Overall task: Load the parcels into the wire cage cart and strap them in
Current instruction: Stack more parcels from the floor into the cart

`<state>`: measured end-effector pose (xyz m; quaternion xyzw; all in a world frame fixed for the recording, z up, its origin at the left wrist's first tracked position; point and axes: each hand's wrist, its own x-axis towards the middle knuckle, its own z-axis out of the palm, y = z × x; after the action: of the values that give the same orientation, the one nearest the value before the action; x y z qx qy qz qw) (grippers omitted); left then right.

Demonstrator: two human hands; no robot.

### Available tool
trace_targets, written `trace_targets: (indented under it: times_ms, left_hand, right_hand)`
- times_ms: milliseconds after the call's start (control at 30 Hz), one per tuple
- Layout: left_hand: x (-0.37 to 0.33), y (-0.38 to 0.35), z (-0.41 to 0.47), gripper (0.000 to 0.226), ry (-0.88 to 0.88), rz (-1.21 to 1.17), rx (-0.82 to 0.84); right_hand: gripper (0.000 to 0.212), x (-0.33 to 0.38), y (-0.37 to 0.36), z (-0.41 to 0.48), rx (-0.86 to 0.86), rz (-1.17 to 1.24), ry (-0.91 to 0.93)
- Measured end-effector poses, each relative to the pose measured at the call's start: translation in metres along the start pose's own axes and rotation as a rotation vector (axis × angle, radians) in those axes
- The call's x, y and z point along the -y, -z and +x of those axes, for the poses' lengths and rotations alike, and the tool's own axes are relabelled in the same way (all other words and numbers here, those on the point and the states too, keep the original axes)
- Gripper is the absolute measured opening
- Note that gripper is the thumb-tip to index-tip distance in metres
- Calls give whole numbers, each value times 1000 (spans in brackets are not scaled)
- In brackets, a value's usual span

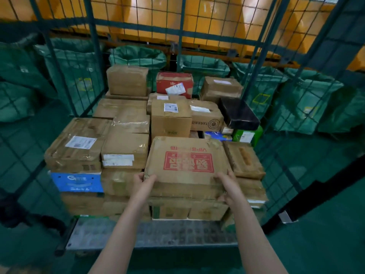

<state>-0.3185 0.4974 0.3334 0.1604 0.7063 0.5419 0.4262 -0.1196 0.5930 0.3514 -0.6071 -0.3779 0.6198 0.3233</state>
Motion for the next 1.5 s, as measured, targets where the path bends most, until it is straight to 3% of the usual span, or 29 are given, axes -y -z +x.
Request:
trace_targets:
  times_ms: [267,433,567,733,800,1133,1300,1500]
  left_hand:
    - [-21,-35,72,42,39,49,-29]
    - [-31,-43,130,49,102,50,-33]
    - [-36,-46,168,56,105,37,-109]
    - [-43,-49,184,63,120,35,-127]
    - [-46,-53,188,62,119,24,-165]
    - [-48,-79,178,69,131,-53,-343]
    - [-45,-82,157,72,117,-85,-368]
    - [-41,-81,125,72,120,-157,-412]
  right_hand:
    - [49,17,-18,82,33,46,-30]
    - [63,32,-46,137,26,60,-63]
    - [51,27,-73,174,43,75,-12]
    - [65,33,-90,205,45,112,-64]
    - [59,40,-93,210,50,68,-68]
    - [76,42,-77,218,151,-234,-39]
    - [107,31,-72,210,123,-375,57]
    - [64,55,-70,181,10,-693,372]
